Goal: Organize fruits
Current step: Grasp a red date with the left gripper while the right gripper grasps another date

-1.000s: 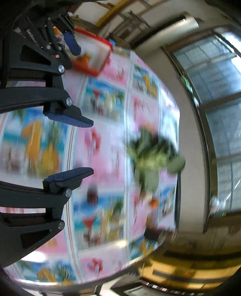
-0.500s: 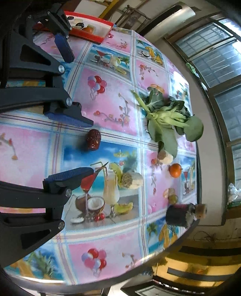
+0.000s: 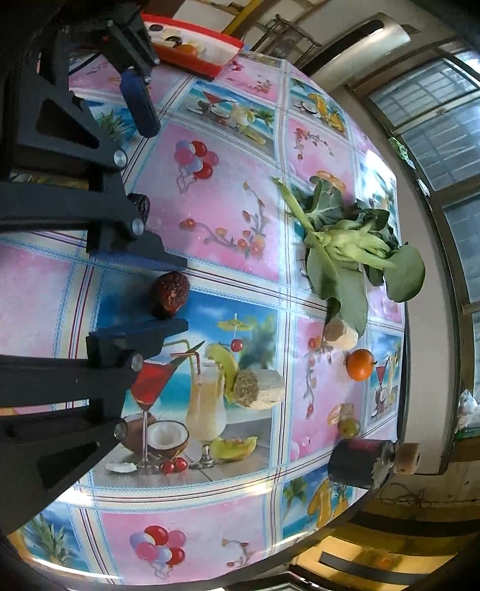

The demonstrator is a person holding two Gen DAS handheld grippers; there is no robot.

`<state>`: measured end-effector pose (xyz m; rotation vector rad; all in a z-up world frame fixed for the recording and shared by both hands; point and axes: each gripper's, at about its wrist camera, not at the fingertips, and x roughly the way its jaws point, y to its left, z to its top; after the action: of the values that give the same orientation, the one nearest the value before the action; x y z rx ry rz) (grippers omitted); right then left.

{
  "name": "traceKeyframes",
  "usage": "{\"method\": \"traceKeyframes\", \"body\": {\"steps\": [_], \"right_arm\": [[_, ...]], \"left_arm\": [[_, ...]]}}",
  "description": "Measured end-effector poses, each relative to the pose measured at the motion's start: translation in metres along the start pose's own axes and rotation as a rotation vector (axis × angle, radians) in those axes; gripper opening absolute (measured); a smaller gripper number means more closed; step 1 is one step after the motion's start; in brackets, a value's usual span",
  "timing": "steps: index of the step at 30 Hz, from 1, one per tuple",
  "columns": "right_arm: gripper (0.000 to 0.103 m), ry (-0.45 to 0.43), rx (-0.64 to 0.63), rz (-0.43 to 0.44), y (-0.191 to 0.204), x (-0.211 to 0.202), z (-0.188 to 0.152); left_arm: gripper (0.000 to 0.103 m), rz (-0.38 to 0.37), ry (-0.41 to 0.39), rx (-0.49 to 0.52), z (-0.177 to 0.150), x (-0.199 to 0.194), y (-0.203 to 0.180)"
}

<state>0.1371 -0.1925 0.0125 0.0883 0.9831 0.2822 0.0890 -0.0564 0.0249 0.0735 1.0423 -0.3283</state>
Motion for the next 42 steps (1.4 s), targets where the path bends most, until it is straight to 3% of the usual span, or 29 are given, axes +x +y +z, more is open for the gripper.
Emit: {"method": "traceKeyframes", "body": {"steps": [6, 9, 17, 23, 31, 42], "right_arm": [[0.024, -0.010, 0.037, -0.022, -0.015, -0.009, -0.007], [0.024, -0.013, 0.068, -0.036, -0.031, -0.016, -0.013], [0.024, -0.017, 0.170, -0.041, -0.051, -0.023, -0.016], [0.024, -0.027, 0.213, -0.042, -0.052, -0.024, -0.018], [0.024, -0.034, 0.226, -0.041, -0.052, -0.024, -0.018], [0.024, -0.026, 0.202, -0.035, -0.042, -0.027, -0.023]], "left_arm": [[0.052, -0.045, -0.008, 0.003, 0.008, 0.006, -0.014], [0.051, -0.032, -0.023, 0.070, 0.013, 0.012, -0.027], [0.027, -0.019, -0.029, 0.139, 0.016, 0.022, -0.030], [0.026, 0.002, -0.039, 0.159, 0.013, 0.020, -0.029], [0.026, -0.001, -0.031, 0.131, 0.009, 0.011, -0.022], [0.026, 0.077, -0.061, 0.012, 0.002, -0.021, -0.001]]}}
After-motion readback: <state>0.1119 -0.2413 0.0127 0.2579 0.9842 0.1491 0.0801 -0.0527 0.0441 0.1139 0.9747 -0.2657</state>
